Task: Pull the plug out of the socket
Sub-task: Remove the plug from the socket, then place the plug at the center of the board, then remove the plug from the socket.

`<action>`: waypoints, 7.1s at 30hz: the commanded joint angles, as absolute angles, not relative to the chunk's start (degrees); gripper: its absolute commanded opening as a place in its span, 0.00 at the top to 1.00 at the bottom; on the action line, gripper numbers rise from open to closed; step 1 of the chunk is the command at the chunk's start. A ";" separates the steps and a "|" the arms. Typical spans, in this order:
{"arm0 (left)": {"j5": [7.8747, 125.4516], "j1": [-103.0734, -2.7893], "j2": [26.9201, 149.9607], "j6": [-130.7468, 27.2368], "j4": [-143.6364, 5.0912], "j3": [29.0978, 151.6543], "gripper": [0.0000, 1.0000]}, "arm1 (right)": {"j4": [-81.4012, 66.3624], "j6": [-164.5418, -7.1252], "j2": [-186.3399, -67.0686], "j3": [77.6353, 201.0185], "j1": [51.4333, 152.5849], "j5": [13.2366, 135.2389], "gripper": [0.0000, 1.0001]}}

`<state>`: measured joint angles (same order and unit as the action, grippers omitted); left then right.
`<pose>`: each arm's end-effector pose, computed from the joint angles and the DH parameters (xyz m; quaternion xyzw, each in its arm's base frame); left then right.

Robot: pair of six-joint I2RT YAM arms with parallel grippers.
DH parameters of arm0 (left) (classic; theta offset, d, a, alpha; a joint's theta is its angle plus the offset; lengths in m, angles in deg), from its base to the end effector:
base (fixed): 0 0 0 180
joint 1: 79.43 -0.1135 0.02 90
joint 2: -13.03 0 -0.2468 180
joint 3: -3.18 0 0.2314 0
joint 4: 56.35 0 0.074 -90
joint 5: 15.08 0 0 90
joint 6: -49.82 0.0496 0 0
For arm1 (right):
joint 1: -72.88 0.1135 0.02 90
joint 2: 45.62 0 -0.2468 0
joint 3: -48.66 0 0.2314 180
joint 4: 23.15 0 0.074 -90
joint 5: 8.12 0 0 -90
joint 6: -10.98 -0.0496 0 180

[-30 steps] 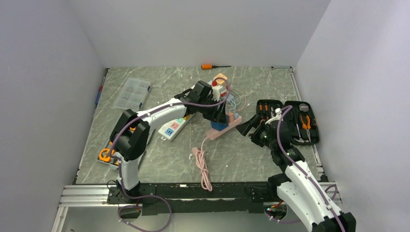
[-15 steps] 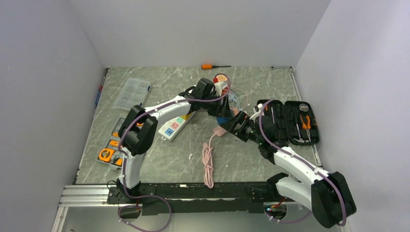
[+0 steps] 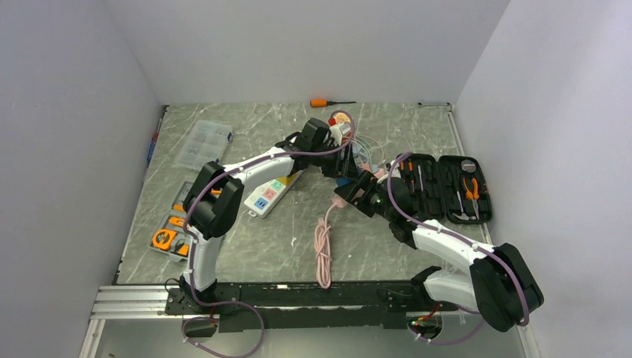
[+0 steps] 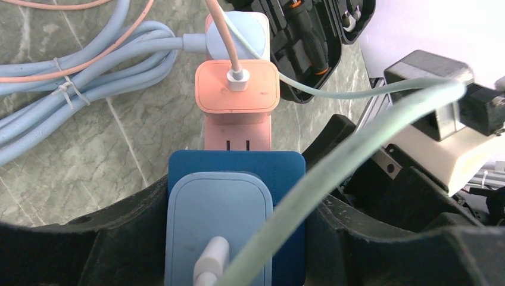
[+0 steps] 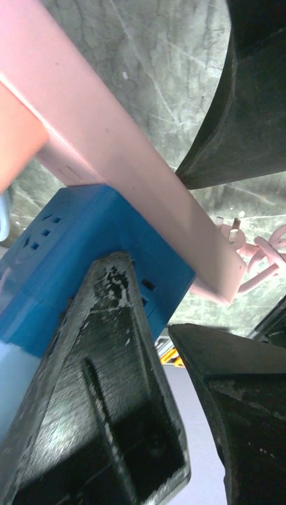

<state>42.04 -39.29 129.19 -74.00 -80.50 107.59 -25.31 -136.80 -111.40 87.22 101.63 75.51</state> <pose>0.3259 -0.3101 0.2201 0.1756 0.8458 -0.4637 0.1968 0.2044 0.1184 0.1805 0.1823 0.8230 0.4015 0.3582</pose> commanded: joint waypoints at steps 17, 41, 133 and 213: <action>42.22 -39.27 126.72 -71.41 -76.68 116.78 0.68 | -25.13 -135.75 -112.19 91.90 103.74 80.64 0.15; 42.98 -41.28 120.63 -72.93 -79.44 114.25 0.85 | -15.02 -136.73 -105.39 88.88 104.99 90.59 0.79; 45.98 -41.42 99.00 -4.48 -98.91 76.30 0.99 | -3.05 -129.49 -97.92 89.10 92.20 89.62 0.12; 40.40 -35.28 108.16 12.19 -72.23 95.39 0.01 | -7.85 -102.69 -106.97 111.56 105.50 97.30 1.00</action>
<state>41.67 -36.12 109.57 12.53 -76.44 95.72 1.80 -104.06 -108.84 105.91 105.02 94.54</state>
